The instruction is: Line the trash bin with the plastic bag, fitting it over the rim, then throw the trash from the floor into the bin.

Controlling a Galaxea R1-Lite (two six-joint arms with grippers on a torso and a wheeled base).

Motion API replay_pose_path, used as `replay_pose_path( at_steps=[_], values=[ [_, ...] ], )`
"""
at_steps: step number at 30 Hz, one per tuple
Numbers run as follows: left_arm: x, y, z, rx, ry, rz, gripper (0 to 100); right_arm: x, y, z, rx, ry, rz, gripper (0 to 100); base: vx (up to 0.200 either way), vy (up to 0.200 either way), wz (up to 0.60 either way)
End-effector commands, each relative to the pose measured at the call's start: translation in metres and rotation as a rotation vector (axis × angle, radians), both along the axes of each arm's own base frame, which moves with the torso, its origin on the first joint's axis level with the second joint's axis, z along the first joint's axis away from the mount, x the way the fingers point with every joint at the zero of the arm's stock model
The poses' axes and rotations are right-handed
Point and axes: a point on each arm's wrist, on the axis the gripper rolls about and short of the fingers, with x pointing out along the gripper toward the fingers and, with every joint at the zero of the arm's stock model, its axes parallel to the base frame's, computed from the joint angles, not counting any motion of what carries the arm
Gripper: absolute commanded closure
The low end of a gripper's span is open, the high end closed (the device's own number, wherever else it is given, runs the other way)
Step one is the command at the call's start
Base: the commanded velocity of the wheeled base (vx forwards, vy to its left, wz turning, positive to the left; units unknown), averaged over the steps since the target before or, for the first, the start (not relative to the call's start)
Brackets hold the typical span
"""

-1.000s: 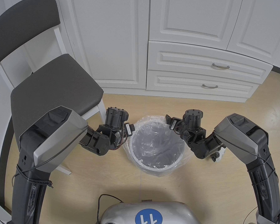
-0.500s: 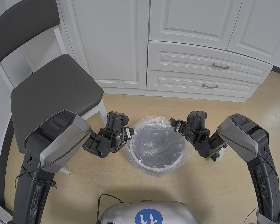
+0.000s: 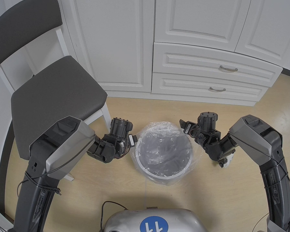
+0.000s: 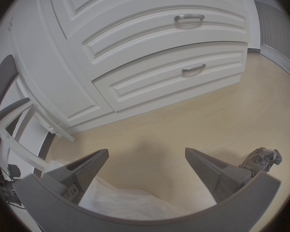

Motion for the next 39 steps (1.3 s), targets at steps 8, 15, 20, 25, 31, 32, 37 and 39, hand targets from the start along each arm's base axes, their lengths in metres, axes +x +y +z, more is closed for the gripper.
replay_pose_path(
  at_steps=[8,15,20,25,31,32,37,39],
  values=[
    [-0.010,0.000,0.041,-0.033,-0.057,-0.004,0,-0.066,0.040,0.034,-0.103,0.046,0.156,0,0.000,0.000,0.00],
    [-0.013,0.000,0.050,-0.039,-0.067,-0.008,0,-0.072,0.050,0.001,-0.200,0.093,0.193,0,0.000,0.000,0.00],
    [-0.013,0.000,0.050,-0.038,-0.068,-0.009,0,-0.065,0.054,-0.011,-0.202,0.095,0.185,0,0.000,0.000,0.00],
    [-0.014,-0.001,0.051,-0.039,-0.070,-0.011,0,-0.058,0.056,-0.012,-0.198,0.078,0.146,0,0.000,0.000,0.00],
    [-0.015,-0.003,0.052,-0.039,-0.071,-0.014,0,-0.047,0.057,0.005,-0.131,-0.015,0.100,0,0.000,0.000,0.00],
    [-0.015,-0.003,0.052,-0.039,-0.071,-0.014,0,-0.045,0.057,0.008,-0.123,-0.035,0.096,0,0.000,0.000,0.00],
    [-0.016,-0.003,0.051,-0.038,-0.067,-0.017,0,-0.043,0.056,0.014,-0.105,-0.066,0.088,0,0.000,0.000,0.00],
    [-0.017,-0.005,0.050,-0.037,-0.066,-0.020,0,-0.040,0.055,0.016,-0.098,-0.080,0.082,0,0.000,0.000,0.00]
  ],
)
